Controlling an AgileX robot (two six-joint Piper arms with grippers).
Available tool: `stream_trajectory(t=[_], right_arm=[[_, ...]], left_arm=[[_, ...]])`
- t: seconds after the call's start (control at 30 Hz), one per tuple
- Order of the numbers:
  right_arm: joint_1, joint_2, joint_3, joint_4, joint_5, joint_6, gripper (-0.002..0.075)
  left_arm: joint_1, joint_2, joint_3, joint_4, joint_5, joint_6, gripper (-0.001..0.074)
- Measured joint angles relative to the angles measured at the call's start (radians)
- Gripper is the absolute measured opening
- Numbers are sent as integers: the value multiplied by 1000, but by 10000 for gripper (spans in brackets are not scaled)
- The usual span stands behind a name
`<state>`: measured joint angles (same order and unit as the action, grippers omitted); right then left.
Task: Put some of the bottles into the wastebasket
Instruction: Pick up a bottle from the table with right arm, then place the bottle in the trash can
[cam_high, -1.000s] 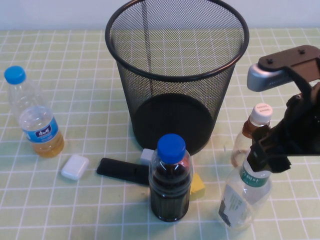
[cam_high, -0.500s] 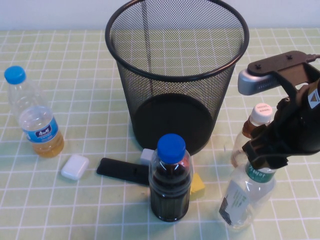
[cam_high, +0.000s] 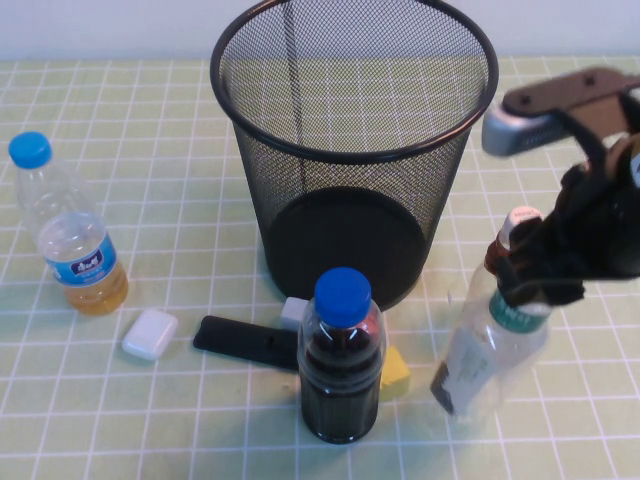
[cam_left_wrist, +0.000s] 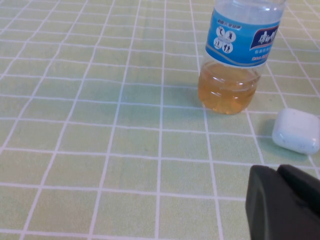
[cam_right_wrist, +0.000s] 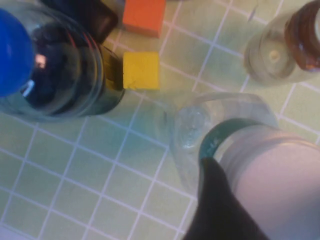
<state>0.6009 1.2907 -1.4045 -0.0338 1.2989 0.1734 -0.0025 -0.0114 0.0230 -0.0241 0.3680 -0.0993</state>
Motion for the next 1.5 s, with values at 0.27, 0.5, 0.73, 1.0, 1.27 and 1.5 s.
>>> stream_trajectory(t=[0.27, 0.5, 0.73, 1.0, 1.27, 1.5], right_arm=[[0, -104, -98, -6, 1, 0, 84], [0, -220, -136, 14, 1, 12, 84], [0, -335, -156, 0, 1, 12, 83], [0, -365, -251, -89, -68, 27, 83], [0, -228, -307, -93, -125, -46, 84], [0, -79, -532, -93, -129, -112, 84]], left_arm=[[0, 0, 0, 0, 0, 0, -6], [0, 0, 0, 0, 0, 0, -6], [0, 0, 0, 0, 0, 0, -6], [0, 0, 0, 0, 0, 0, -6], [0, 0, 0, 0, 0, 0, -6], [0, 0, 0, 0, 0, 0, -6]])
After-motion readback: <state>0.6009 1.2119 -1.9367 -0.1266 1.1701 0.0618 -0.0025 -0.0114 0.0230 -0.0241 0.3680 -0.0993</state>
